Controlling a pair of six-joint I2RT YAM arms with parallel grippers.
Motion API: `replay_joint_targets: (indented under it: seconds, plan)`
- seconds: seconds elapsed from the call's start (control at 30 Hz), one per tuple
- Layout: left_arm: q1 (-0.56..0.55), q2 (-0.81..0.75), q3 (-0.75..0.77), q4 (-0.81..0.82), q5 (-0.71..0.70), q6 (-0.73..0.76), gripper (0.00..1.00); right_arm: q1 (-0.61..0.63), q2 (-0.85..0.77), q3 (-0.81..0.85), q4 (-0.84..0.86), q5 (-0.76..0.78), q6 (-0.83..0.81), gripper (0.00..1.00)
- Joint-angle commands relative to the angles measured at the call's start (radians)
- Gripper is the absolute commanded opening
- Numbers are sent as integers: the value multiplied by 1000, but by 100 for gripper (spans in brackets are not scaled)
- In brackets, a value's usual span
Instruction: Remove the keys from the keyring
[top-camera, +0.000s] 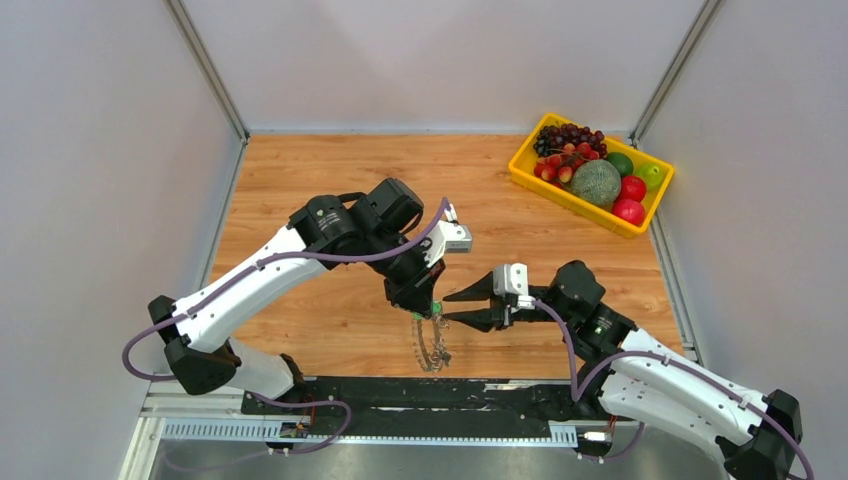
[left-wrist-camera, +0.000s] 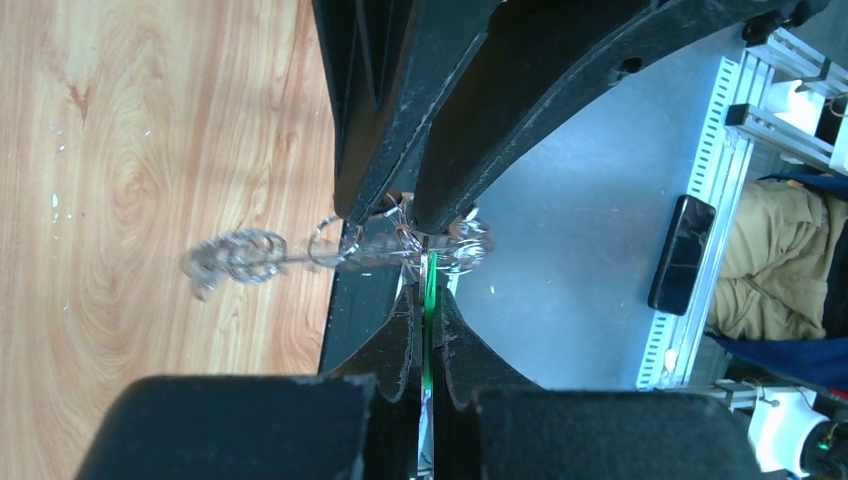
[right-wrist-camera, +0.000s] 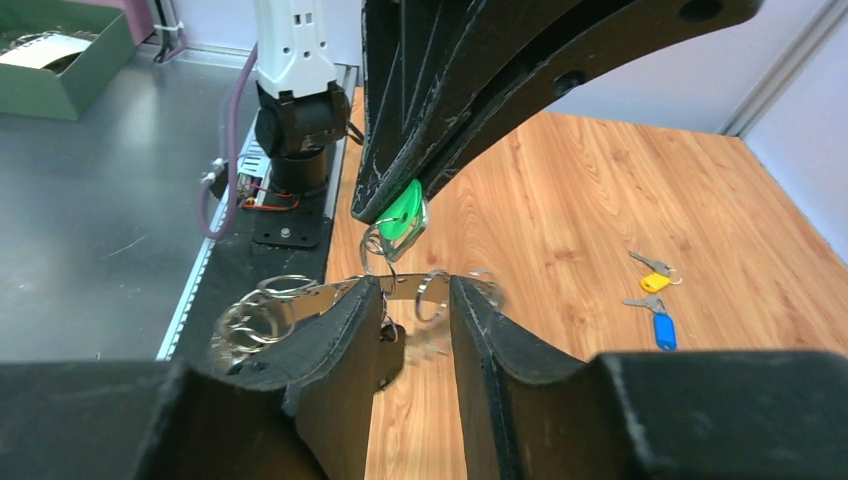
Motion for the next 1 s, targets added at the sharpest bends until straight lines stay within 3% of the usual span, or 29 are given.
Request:
replay_joint_targets:
  seconds: [0.0,0.23,0.4,0.6,0.8,0.97]
  plan:
    - [-19,-40,60,16,47,30,0,4,10,26,52,-85,-11,37]
    - [-30,-34,71,16,48,33,0,9,29,31,82,-104,13,35]
    - [-32,-32,73,16,41,33,0,11,39,37,90,-108,29,23]
    - [-33,-34,68,17,19,34,0,11,36,39,94,-111,51,18]
    - [-32,-35,66,16,14,32,0,12,36,44,94,-115,60,1]
    - [-32,-50,68,16,-4,38,0,11,26,41,93,-57,98,0]
